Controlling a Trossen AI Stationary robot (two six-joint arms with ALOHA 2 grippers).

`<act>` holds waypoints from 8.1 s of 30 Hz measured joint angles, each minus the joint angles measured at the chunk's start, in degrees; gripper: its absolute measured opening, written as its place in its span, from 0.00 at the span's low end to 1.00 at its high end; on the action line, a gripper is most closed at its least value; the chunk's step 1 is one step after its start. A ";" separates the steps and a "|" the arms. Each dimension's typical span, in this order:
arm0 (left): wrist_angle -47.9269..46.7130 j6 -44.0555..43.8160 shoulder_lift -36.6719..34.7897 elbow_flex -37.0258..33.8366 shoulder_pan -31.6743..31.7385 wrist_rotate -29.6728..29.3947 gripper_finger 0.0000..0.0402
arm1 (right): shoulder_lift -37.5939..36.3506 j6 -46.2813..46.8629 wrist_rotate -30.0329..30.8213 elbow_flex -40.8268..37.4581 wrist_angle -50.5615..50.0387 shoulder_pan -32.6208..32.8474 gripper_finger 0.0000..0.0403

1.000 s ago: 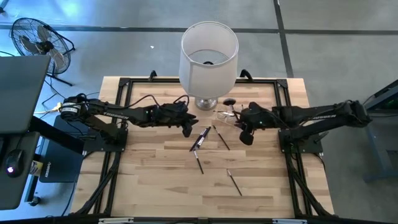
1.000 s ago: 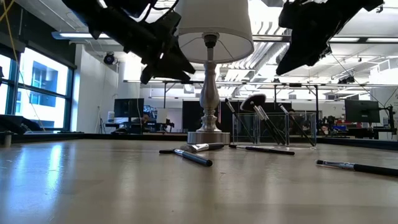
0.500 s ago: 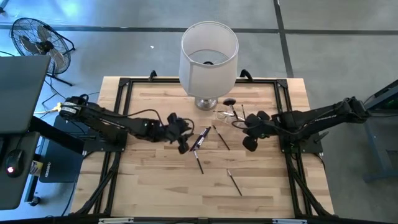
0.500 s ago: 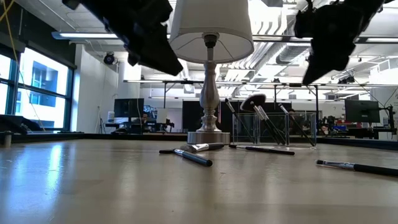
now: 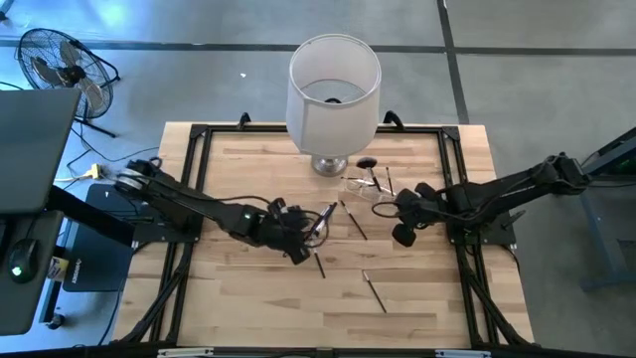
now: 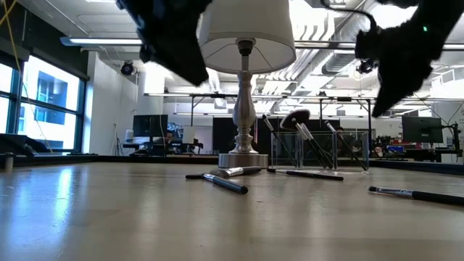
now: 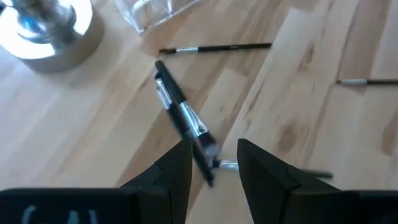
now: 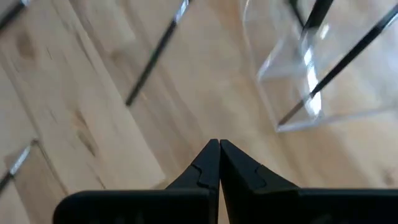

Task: Put items in baskets/containers
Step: Put the foundation brush into the transparent organizer

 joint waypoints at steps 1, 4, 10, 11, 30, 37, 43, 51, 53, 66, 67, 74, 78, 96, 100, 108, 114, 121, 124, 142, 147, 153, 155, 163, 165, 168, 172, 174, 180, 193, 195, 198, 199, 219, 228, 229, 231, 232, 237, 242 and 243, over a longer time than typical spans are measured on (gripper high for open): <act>0.56 -1.52 1.41 1.30 0.03 -0.04 0.31 | 0.00 0.57 -1.23 -0.94 0.49 0.00 0.01; 0.59 -4.75 5.41 5.28 0.05 -0.87 0.31 | -0.07 0.74 -5.52 -4.15 3.33 0.02 0.00; -2.23 -11.03 12.94 11.75 1.72 -1.09 0.31 | -0.11 -3.34 -9.69 -8.92 7.44 0.04 0.00; -3.46 -12.32 13.78 12.53 2.20 -0.90 0.31 | -0.11 -3.56 -9.72 -9.33 7.87 0.01 0.00; -9.66 -23.98 22.65 16.42 10.62 18.06 0.31 | -0.57 -8.47 -12.98 -10.15 10.76 0.00 0.01; -10.53 -25.69 24.96 16.59 10.59 21.42 0.31 | -0.57 -8.64 -13.45 -10.15 11.37 0.00 0.00; -9.21 -25.83 25.71 16.40 10.07 21.76 0.31 | -0.75 -8.67 -13.59 -10.14 11.80 0.00 0.01; -8.12 -25.85 26.31 16.29 10.20 21.60 0.31 | -1.03 -8.69 -13.61 -10.13 12.56 0.00 0.02; -7.70 -27.20 26.31 16.29 10.20 21.78 0.31 | -1.10 -8.69 -13.61 -10.13 12.46 0.00 0.02; -2.32 -33.83 26.19 17.69 10.22 24.92 0.31 | -1.11 -8.69 -13.63 -10.13 12.95 0.00 0.02; -1.12 -34.66 26.57 17.71 10.20 26.13 0.31 | -1.11 -8.69 -13.63 -10.13 12.94 0.00 0.02; 2.72 -36.71 27.10 17.77 10.59 27.82 0.31 | -1.11 -8.53 -14.03 -10.13 13.25 0.00 0.02; 2.97 -40.11 27.08 17.75 10.57 27.21 0.31 | -1.11 -8.52 -14.36 -10.13 13.29 0.00 0.02; 4.80 -41.90 27.06 18.75 10.57 25.77 0.31 | -1.11 -8.60 -14.39 -10.13 13.49 0.00 0.02; 5.04 -39.58 26.97 22.20 10.57 25.15 0.31 | -1.11 -9.41 -14.30 -10.13 13.49 0.00 0.02; 4.88 -34.97 26.92 24.81 10.59 18.66 0.31 | -1.11 -9.57 -14.27 -10.13 13.51 0.00 0.02; 6.66 -36.42 29.62 24.97 11.02 19.79 0.31 | -1.11 -9.58 -14.25 -10.13 13.65 -0.02 0.02; 5.97 -37.70 33.70 25.01 12.22 30.54 0.31 | -1.12 -9.58 -14.27 -10.10 14.71 -0.02 0.02; 4.65 -37.74 33.51 24.90 12.08 32.03 0.31 | -1.20 -9.58 -14.27 -10.10 15.12 -0.01 0.02; -14.63 -41.53 33.39 26.67 10.01 25.04 0.31 | -1.20 -7.84 -14.55 -10.10 16.35 0.00 0.02; -15.82 -43.58 33.39 26.54 9.37 23.86 0.31 | -1.20 -7.88 -14.70 -10.10 16.35 0.00 0.02; -16.61 -44.02 33.85 29.56 8.97 23.90 0.31 | -1.20 -8.03 -14.69 -10.10 16.33 0.00 0.02; -17.74 -44.07 34.09 31.46 8.88 22.91 0.31 | -1.20 -8.03 -14.70 -10.10 16.33 0.00 0.02; -19.09 -43.43 33.80 35.56 9.09 19.54 0.31 | -1.20 -8.03 -14.70 -10.10 16.31 0.00 0.02; -19.31 -43.45 33.81 35.53 9.10 18.64 0.31 | -1.20 -8.03 -14.70 -10.10 16.31 0.00 0.02; -18.90 -43.84 33.81 35.52 9.10 17.25 0.31 | -1.20 -8.03 -14.70 -10.10 16.31 0.00 0.02; -18.98 -44.98 33.81 35.52 9.10 15.46 0.31 | -1.20 -8.03 -14.70 -10.10 16.31 0.00 0.02; -18.96 -45.03 33.81 35.54 9.16 15.42 0.31 | -1.20 -8.03 -14.70 -10.10 16.31 0.00 0.02; -19.05 -45.18 33.99 35.55 9.85 16.33 0.31 | -1.20 -8.03 -14.70 -10.10 16.31 0.00 0.02; -15.92 -44.83 38.03 35.67 10.52 22.23 0.31 | -1.21 -7.57 -15.98 -10.10 16.38 0.00 0.02; -16.00 -44.64 38.04 35.67 10.51 21.36 0.31 | -1.22 -7.59 -16.06 -10.10 16.55 0.00 0.02; -17.46 -44.52 38.05 35.67 10.48 19.08 0.31 | -1.22 -7.57 -16.32 -10.10 16.75 0.00 0.02; -18.15 -44.52 38.05 35.67 10.54 18.66 0.31 | -1.22 -7.59 -16.32 -10.10 16.75 0.00 0.02; -26.46 -40.85 38.11 35.65 10.59 15.21 0.10 | -1.22 -7.59 -16.58 -10.10 17.30 0.00 0.02; -31.45 -26.22 38.11 35.72 10.65 18.53 0.00 | -1.22 -10.54 -16.63 -10.10 18.06 0.00 0.02; -31.78 -23.70 38.11 35.72 10.58 18.84 0.00 | -1.22 -12.23 -16.90 -10.10 18.04 0.00 0.02; -32.52 -19.65 38.11 35.72 10.13 19.51 0.00 | -1.22 -14.90 -17.78 -10.10 18.07 0.00 0.02; -32.77 -18.05 38.11 35.72 9.80 19.62 0.00 | -1.22 -15.61 -18.24 -10.10 18.12 0.00 0.02; -36.65 -9.14 38.51 38.13 7.01 21.96 0.00 | -1.22 -17.54 -16.81 -10.10 19.90 0.00 0.02; -37.33 -0.49 38.40 39.04 3.51 19.01 0.00 | -1.22 -21.85 -16.94 -10.10 22.78 0.00 0.02; -37.39 1.13 38.42 39.04 2.88 18.37 0.00 | -1.22 -23.79 -17.69 -10.10 23.38 0.00 0.01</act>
